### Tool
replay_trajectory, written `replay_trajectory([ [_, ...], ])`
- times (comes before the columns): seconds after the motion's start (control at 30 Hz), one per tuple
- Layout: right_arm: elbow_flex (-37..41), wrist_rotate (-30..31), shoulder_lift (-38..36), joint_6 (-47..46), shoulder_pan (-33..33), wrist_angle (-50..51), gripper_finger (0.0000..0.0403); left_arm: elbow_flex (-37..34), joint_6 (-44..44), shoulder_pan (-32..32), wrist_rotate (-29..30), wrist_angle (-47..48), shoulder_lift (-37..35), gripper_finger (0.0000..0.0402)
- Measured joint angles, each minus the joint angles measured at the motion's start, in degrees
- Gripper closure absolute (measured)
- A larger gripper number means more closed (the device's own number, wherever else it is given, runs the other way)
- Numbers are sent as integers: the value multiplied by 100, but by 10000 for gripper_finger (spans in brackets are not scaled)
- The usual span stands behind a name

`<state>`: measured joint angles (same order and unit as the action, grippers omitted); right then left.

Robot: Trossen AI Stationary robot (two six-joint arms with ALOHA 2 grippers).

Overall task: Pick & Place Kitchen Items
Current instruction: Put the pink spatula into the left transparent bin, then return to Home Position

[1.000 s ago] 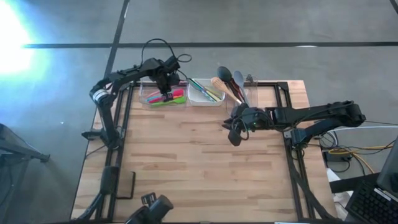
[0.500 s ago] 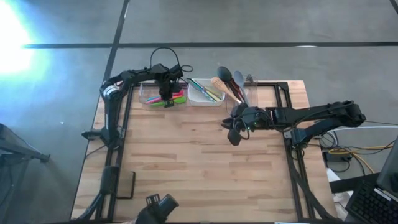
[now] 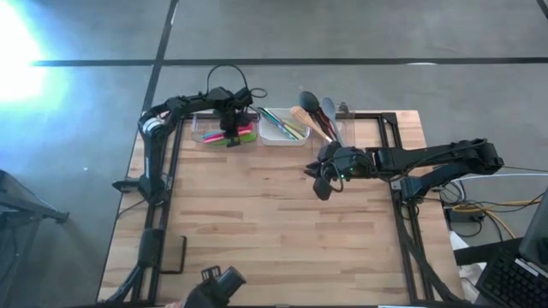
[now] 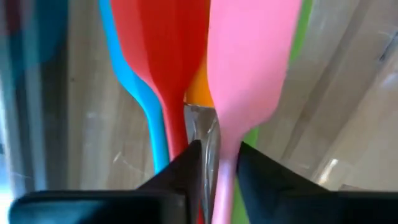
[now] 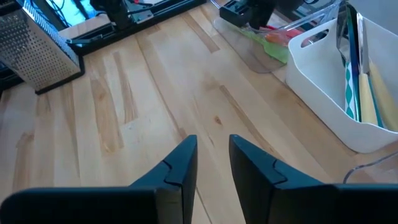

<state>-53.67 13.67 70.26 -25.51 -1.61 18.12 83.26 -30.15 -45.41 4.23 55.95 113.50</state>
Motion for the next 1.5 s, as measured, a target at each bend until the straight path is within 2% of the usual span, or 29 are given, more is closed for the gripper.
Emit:
replay_trajectory([
  [0.2, 0, -1, -2, 1, 0, -3, 327, 275, 133, 23, 148, 533, -184, 243],
  [0.4, 0, -2, -56, 230, 4, -48, 335, 654, 383, 42, 96, 1009, -734, 218],
  [0.5, -2, -2, -79, 443, 4, -64, 340, 688, 589, 94, -364, 932, -1227, 220],
  [0.63, -56, -4, -82, 669, 2, -77, 348, 381, 1081, 239, -1503, 398, -2093, 232],
  [0.7, -78, -4, -83, 761, 2, -97, 352, 37, 1260, 384, -1977, -8, -2598, 242],
  [0.77, -85, -2, -85, 893, -2, -95, 358, -431, 1374, 611, -2182, -564, -3148, 254],
  [1.0, 147, -14, -221, 1288, -113, -160, 374, -2814, 2036, 1789, -2070, -2736, -5449, 306],
  [1.07, 318, -20, -328, 1358, -161, -317, 377, -3447, 2281, 2071, -2062, -3095, -6144, 319],
  [1.2, 875, -203, -825, 1587, -300, -949, 384, -4363, 2794, 2483, -1622, -3505, -7377, 341],
  [1.3, 1483, -346, -1367, 1914, -371, -1725, 391, -4905, 3037, 2693, -1520, -3937, -8116, 355],
  [1.43, 2413, -387, -2215, 2303, -336, -2757, 394, -5606, 3232, 2837, -1416, -4835, -8763, 369],
  [1.5, 2797, -531, -2606, 2373, -253, -2963, 394, -5921, 3367, 2902, -1315, -5229, -8920, 376],
])
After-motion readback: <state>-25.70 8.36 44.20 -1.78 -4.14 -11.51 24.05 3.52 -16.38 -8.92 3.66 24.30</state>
